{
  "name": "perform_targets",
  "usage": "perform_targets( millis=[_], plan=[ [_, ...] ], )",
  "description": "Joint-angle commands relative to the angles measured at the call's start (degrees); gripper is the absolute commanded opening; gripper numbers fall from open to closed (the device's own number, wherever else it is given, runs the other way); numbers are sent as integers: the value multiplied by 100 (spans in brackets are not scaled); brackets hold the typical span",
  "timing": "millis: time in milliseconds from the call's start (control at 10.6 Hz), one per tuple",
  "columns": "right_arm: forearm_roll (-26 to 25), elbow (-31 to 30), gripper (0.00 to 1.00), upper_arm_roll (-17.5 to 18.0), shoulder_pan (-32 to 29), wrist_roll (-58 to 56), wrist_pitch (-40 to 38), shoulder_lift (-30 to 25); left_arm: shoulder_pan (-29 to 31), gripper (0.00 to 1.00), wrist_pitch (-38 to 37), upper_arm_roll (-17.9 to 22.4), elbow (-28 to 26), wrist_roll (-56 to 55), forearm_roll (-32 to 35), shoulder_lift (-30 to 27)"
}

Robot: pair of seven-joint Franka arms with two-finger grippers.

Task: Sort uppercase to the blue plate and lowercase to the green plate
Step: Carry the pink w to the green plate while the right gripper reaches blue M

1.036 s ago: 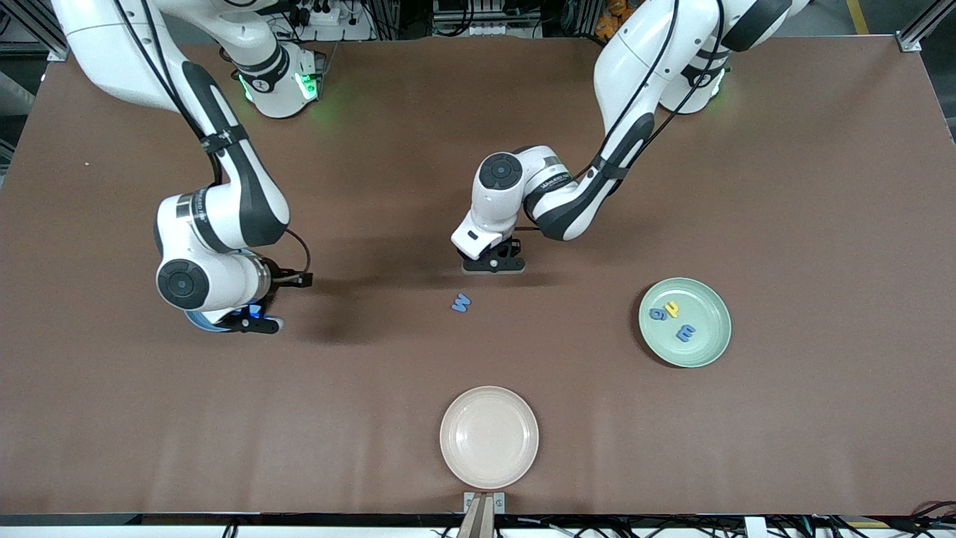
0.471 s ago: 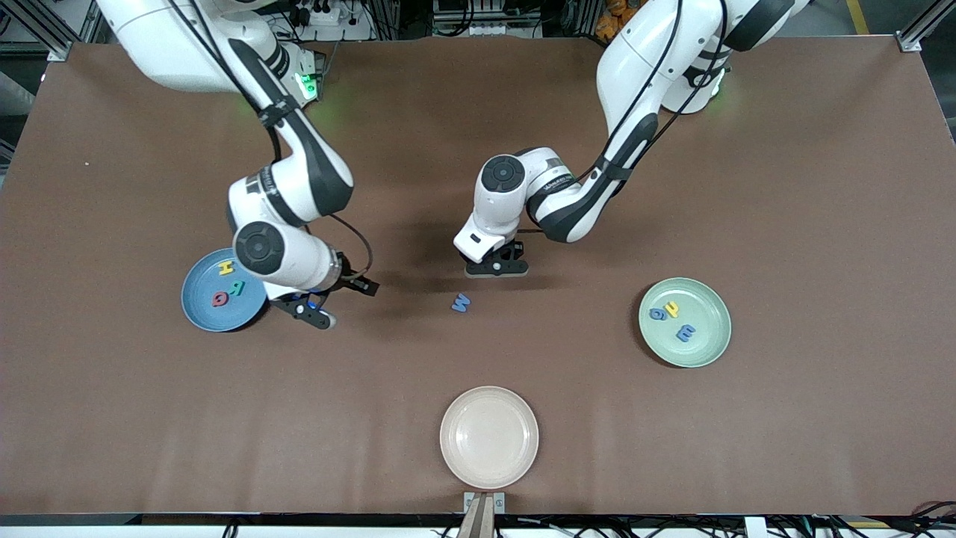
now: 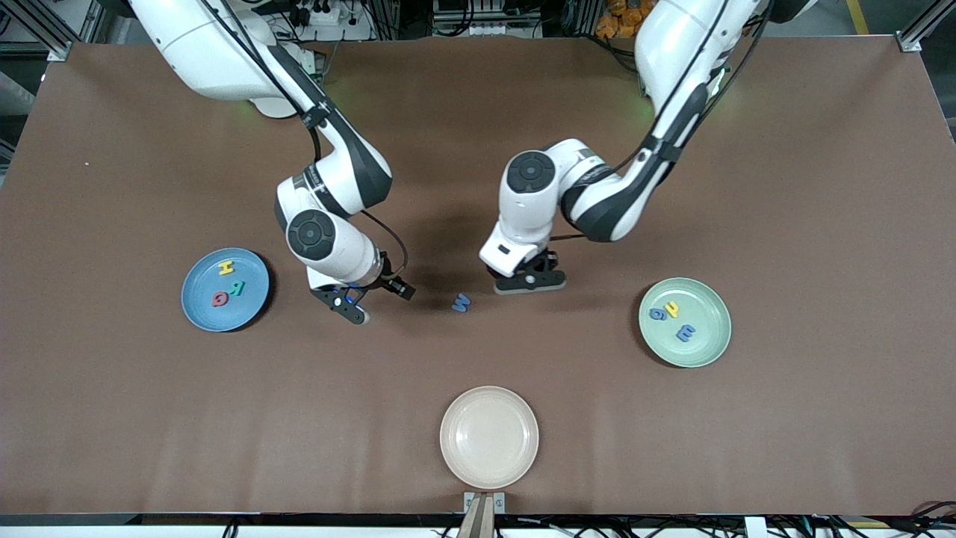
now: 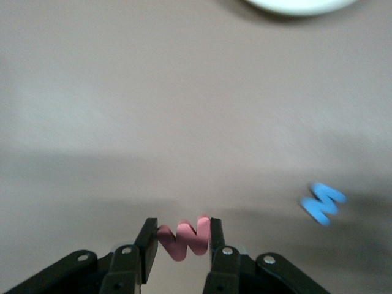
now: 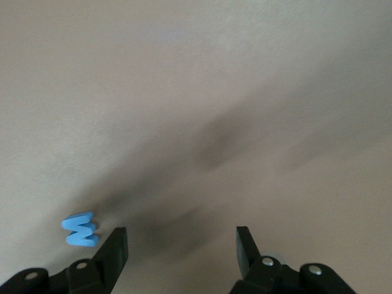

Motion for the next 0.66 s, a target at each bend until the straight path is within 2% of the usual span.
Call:
perform_targets(
  millis=[0, 94, 282, 565],
  plan=[
    [-683, 568, 80, 12, 295, 614, -72, 429, 842, 0, -591, -101, -198, 1094, 74, -412],
    [-1175, 709, 80, 12, 427, 1052, -107, 509, 1167, 0, -785, -101, -198, 1648, 74, -430],
    [-1259, 954, 80, 12, 612, 1329, -81, 754, 1668, 0, -813, -101, -294, 2380, 65, -421],
    [-1241, 1789, 78, 21, 919, 1679, -90, 1378, 2468, 0, -805, -127, -549, 3050, 65, -421]
  ],
)
